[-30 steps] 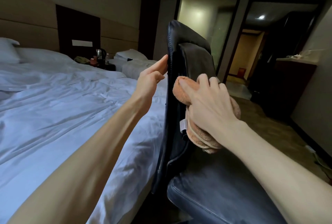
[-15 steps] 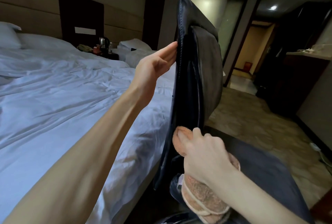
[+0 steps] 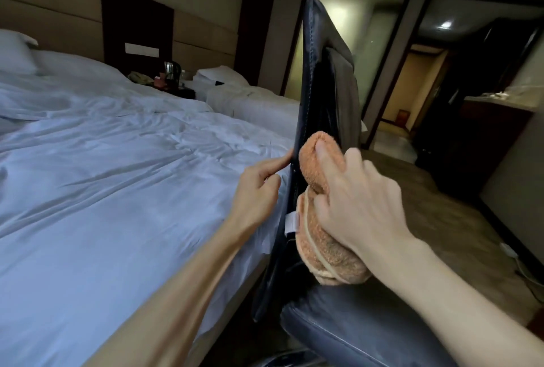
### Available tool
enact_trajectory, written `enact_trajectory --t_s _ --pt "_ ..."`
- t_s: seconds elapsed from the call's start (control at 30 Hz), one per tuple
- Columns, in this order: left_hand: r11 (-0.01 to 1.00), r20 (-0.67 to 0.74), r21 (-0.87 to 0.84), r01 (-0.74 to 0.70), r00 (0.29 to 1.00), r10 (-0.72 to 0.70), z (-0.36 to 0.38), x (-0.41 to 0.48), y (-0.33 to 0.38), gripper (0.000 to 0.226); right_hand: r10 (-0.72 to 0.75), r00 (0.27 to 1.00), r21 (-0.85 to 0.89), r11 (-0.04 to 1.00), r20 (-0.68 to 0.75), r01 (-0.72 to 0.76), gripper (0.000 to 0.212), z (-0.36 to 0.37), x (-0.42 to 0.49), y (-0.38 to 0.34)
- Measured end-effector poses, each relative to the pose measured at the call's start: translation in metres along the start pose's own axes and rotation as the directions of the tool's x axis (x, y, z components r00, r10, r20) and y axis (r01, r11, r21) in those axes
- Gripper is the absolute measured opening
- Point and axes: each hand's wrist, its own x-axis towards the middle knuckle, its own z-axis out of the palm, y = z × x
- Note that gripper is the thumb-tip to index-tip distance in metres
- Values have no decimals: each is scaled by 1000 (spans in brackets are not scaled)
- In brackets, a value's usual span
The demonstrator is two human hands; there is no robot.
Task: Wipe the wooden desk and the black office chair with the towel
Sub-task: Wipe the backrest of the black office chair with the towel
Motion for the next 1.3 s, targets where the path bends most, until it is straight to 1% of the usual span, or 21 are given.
enact_trajectory --t_s 0.07,0.17,0.27,0.33,0.4,0.47,0.53,0.63,0.67,0.73,0.8,0.9,0.97,1.03,1.13,1.23,1.3 --pt "999 -5 -42 10 1000 -10 -1 -2 3 54 -52 998 -14 999 23 52 73 13 -16 -7" --pt "985 14 -160 60 998 -59 -5 -2 8 36 -113 991 -20 993 67 114 72 36 -42 -13" --pt "973 34 -208 95 995 -90 -7 -3 7 34 -152 978 -28 987 139 158 68 52 -65 -19" --pt "962 29 -240 132 991 -129 -7 -4 6 34 -170 967 6 985 188 172 72 57 -75 -22" --pt "956 19 -252 153 988 -153 -4 -3 5 32 -187 960 54 982 208 179 68 56 -81 -21" --pt "953 -2 -263 151 988 -157 -3 -1 4 30 -196 963 88 979 185 182 62 48 -83 -15" --pt "947 -38 -281 157 984 -175 -1 1 5 29 -162 981 106 983 111 150 61 32 -80 -6" --pt "937 -74 -309 161 979 -192 3 1 4 25 -56 998 104 993 -36 60 65 5 -62 4" --pt "932 -75 -321 168 976 -202 5 -1 5 22 -17 998 96 995 -64 23 65 -1 -53 6" --pt "924 -74 -340 178 974 -215 8 -4 6 16 56 996 98 994 -64 -50 67 -8 -37 9" --pt "915 -75 -359 182 972 -223 9 -6 7 16 86 996 112 990 -39 -81 71 -5 -28 10" --pt "914 -70 -362 185 972 -225 8 -6 5 18 31 1000 96 995 4 -32 73 14 -41 2" --pt "912 -66 -368 182 973 -221 8 -7 4 20 -10 999 116 993 32 6 71 30 -57 -7" --pt "908 -63 -381 172 975 -212 8 -8 2 26 -20 998 137 990 55 13 70 43 -71 -16" --pt "898 -26 -405 172 980 -200 7 -14 2 33 -62 987 124 991 146 44 69 55 -88 -25" --pt "909 27 -379 174 984 -177 4 -15 3 38 -138 959 59 990 247 127 62 63 -105 -24" --pt "938 42 -312 148 989 -142 -1 -15 4 40 -167 948 62 986 270 156 60 60 -111 -18"
